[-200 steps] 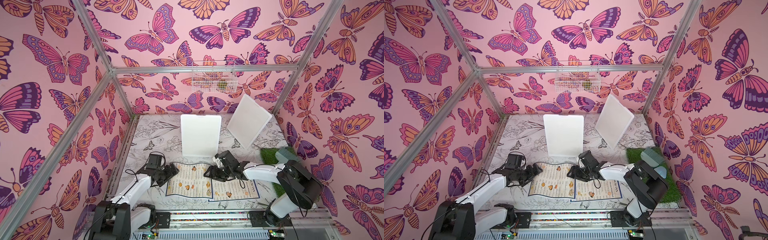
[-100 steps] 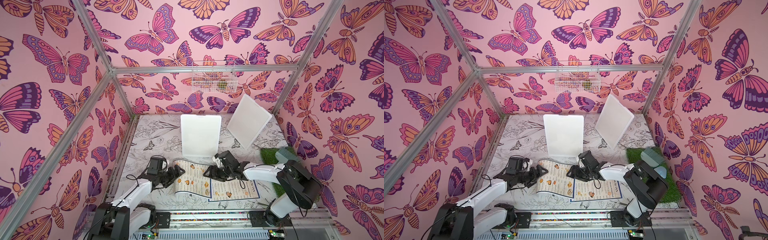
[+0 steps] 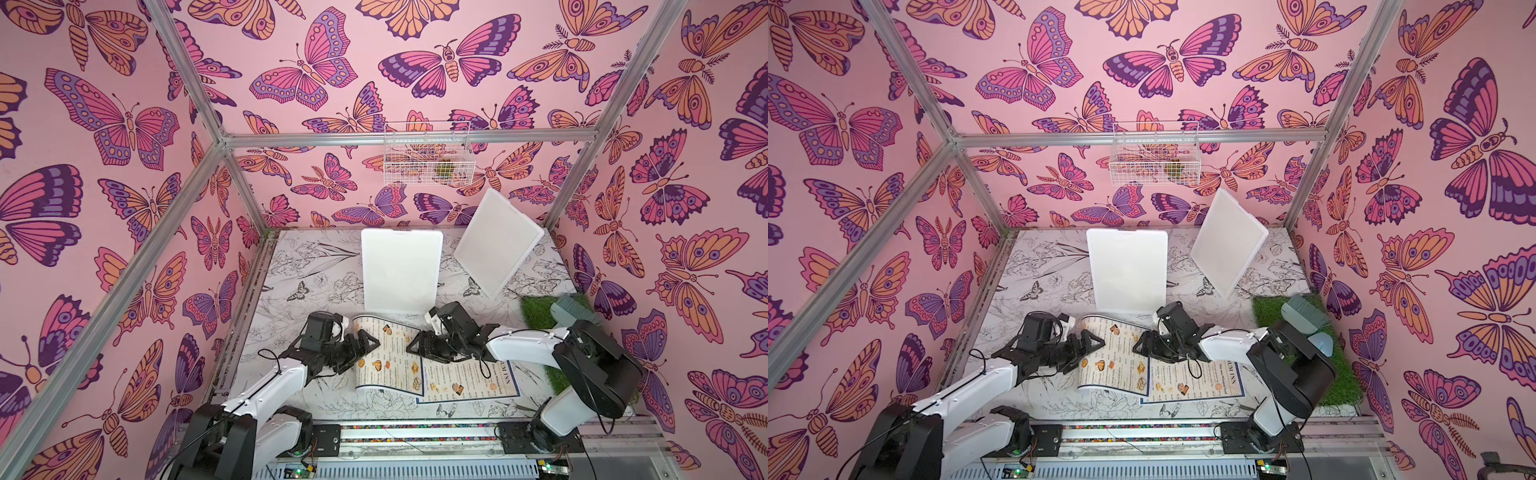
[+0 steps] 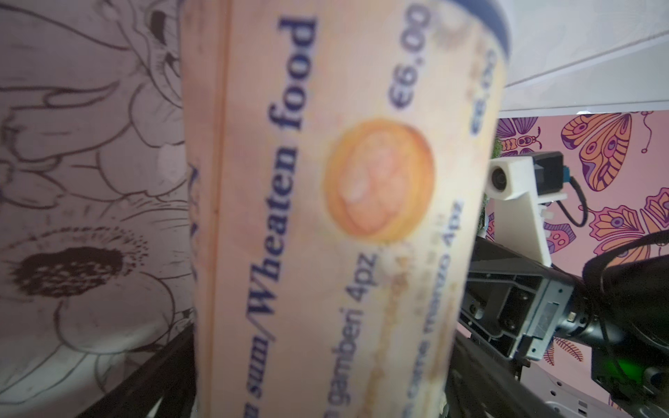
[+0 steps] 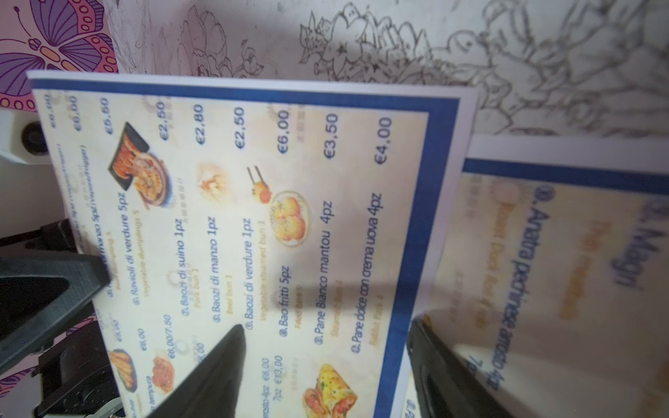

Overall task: Insert the menus into the narrow rack
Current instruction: Pick up the menu from the center of the board.

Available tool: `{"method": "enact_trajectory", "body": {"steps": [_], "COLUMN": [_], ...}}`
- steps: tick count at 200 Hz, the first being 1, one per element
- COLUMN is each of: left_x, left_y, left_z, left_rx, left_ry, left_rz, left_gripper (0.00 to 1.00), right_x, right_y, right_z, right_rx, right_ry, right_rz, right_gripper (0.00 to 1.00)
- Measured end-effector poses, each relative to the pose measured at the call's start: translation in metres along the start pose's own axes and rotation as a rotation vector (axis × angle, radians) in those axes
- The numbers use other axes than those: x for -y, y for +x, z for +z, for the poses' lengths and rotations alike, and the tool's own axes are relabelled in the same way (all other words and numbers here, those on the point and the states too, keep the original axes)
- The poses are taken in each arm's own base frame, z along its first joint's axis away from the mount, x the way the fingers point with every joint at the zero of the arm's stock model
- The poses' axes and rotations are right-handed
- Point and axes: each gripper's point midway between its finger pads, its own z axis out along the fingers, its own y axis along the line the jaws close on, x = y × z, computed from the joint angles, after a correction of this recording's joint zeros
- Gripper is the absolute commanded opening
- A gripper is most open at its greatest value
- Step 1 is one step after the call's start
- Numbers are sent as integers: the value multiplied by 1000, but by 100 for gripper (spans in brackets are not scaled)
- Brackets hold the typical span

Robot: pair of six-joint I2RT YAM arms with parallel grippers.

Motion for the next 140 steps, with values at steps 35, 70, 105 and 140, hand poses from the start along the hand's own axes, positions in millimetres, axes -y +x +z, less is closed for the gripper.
{"method": "enact_trajectory", "body": {"steps": [35,70,105,140], "left_x": [12,14,13,13], "left_y": [3,3,5,12], "left_z": [1,1,4,12], "left_rx": [-9,-10,-18,-56], "left_ry": [40,46,41,19], "left_rz": [33,41,49,69], "left_gripper": [92,87,89,89], "right_x": [0,0,0,-1], "right_y": [0,0,0,0], "right_z": [0,0,-1,-1], "right_rx": [2,3,8,10], "right_ry": [-3,-3,-9,-13], "right_rz": [-2,-2,-6,-8], "right_gripper": [74,74,74,74]}}
